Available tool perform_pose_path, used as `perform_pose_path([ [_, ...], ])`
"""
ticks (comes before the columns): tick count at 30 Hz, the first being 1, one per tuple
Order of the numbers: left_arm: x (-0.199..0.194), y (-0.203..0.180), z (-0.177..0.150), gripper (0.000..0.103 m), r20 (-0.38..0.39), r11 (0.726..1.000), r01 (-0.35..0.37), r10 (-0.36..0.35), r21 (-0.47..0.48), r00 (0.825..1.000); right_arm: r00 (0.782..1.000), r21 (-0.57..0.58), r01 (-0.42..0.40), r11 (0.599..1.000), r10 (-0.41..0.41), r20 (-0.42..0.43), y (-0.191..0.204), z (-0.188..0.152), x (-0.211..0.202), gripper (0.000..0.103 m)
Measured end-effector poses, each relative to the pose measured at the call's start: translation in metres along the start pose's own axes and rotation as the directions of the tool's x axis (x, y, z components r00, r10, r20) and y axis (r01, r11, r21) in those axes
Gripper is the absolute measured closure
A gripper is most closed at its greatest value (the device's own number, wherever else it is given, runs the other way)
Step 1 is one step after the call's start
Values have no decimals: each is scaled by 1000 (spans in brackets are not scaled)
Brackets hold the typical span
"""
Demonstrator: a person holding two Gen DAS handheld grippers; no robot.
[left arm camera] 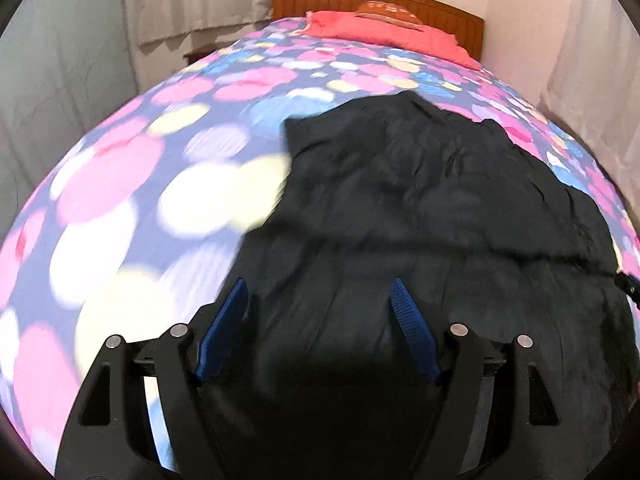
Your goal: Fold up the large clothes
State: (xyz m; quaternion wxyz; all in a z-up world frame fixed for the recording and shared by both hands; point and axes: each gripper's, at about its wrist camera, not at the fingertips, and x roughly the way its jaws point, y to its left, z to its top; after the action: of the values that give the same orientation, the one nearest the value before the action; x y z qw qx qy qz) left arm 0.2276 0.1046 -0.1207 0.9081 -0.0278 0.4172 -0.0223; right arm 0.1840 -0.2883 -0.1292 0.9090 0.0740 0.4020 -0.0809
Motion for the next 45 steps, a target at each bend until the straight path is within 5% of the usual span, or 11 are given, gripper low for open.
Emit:
perform_pose_path([
  [8,-70,64,-86,14,-18,989,-37,35,-145,999,995,91,89,992,-84,-54,-83,-83,-56,29],
  [14,-85,87,-128,14,-55,959,61,-80,-276,995,994,163,79,984,-66,-84,-113,-128,-75,29],
  [18,-83,98,-148,14,-59,892,177,-220,-417,974,996,180,47,982,-31,-89,-114,-144,-81,29],
  [25,-89,85,-155,14,-52,899,206,-244,-386,968,995,297,-22,955,50,-87,-127,-164,-83,29],
  [30,-91,75,-162,32,-56,907,212,-248,-364,967,991,306,-80,949,110,-80,-116,-170,-86,55],
  [40,-93,76,-166,35,-33,888,230,-265,-399,964,983,337,-142,931,171,-59,-116,-171,-86,75],
  [45,-100,78,-169,82,3,876,265,-289,-402,957,976,358,-185,915,213,-41,-120,-171,-90,85],
])
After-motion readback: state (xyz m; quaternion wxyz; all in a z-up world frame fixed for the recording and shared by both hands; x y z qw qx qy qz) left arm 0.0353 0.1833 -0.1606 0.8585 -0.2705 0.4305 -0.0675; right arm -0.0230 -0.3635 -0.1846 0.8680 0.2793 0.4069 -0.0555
